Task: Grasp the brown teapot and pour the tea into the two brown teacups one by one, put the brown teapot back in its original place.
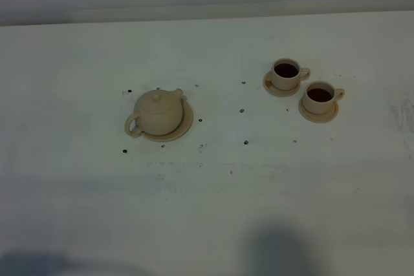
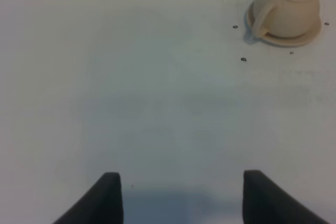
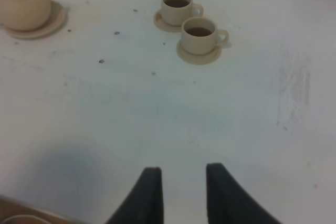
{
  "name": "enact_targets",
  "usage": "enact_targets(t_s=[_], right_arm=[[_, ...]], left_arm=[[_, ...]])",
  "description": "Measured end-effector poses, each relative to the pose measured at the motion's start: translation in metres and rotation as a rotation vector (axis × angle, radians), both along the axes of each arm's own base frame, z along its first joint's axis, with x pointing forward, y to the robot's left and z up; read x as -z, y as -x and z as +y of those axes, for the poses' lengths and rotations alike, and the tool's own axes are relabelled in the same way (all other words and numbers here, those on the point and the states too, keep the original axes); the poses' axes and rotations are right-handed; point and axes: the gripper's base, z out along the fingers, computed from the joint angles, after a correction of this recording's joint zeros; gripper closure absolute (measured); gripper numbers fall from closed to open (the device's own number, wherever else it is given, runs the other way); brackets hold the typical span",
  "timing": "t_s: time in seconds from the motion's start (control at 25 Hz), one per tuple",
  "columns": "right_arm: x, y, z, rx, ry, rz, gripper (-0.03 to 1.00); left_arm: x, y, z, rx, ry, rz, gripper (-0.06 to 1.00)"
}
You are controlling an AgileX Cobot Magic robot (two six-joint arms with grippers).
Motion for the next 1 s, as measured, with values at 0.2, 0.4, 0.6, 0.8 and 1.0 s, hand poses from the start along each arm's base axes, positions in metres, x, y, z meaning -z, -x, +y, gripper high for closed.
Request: enact_targets(t_s=[0.2,0.4,0.6,0.8,1.0], right_arm=[[0.0,0.0,0.0,0.0,0.0,0.0,0.75],[0.0,0.0,0.0,0.0,0.0,0.0,0.75],[0.0,0.0,0.0,0.0,0.0,0.0,0.75],[0.0,0.0,0.0001,-0.001,-0.001,0.0,0.75],[0.0,0.0,0.0001,-0.001,-0.001,0.0,0.75]], left_arm=[[0.0,0.0,0.0,0.0,0.0,0.0,0.47],[0.0,0.0,0.0,-0.001,0.001,0.0,0.47],[0.0,0.0,0.0,-0.001,0.001,0.0,0.47],[0.0,0.0,0.0,-0.001,0.001,0.0,0.47],[0.0,0.0,0.0,-0.001,0.001,0.0,0.47]])
